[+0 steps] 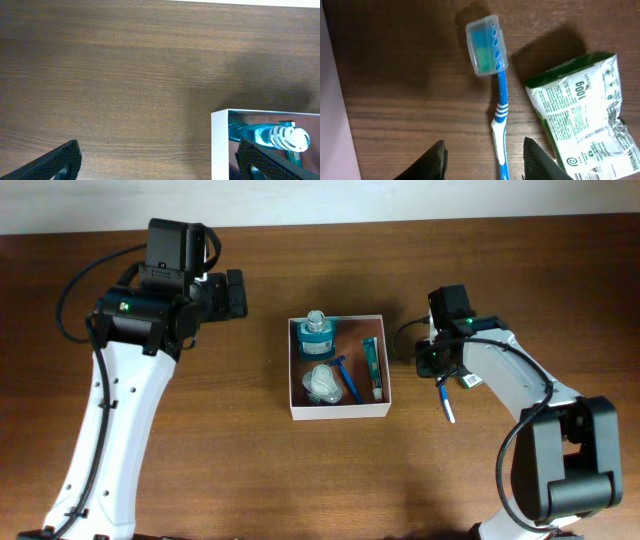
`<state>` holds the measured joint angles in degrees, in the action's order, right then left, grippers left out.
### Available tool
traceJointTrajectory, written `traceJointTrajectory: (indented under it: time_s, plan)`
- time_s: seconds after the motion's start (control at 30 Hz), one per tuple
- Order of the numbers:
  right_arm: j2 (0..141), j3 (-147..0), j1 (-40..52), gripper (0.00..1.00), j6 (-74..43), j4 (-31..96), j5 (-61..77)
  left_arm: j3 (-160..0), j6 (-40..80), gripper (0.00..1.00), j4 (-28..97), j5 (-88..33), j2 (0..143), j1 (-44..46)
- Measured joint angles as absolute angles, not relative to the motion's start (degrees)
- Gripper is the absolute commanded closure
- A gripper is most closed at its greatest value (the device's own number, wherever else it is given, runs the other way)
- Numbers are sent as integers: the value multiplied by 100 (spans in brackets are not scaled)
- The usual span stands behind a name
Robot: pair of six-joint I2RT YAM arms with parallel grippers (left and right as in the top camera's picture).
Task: Pack container
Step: 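Lower the right gripper and close on the blue toothbrush handle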
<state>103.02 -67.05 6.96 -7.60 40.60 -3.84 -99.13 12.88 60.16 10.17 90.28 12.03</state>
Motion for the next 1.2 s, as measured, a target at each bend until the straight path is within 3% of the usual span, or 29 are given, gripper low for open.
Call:
traceJointTrajectory:
  time_s: [0.43,0.5,0.63,0.83,1.2]
  plan:
    - [10715,-6386,696,59,-1033,3712,-663,-9913,1286,1,6016,1017,9028,1203]
    - [10722,-6386,696,64,-1052,3712,-668,-9913,1286,1,6016,1017,9028,1203]
    - [10763,-6410,703,83,-1114,3693,-657,-9913,1286,1,6016,1017,9028,1203]
    - [10796,-6445,709,96,-1184,3684,-642,-9913,1286,1,6016,1017,9028,1203]
    - [10892,-6928,707,96,-1203,4689,-661,-9913,1286,1,6016,1017,9028,1203]
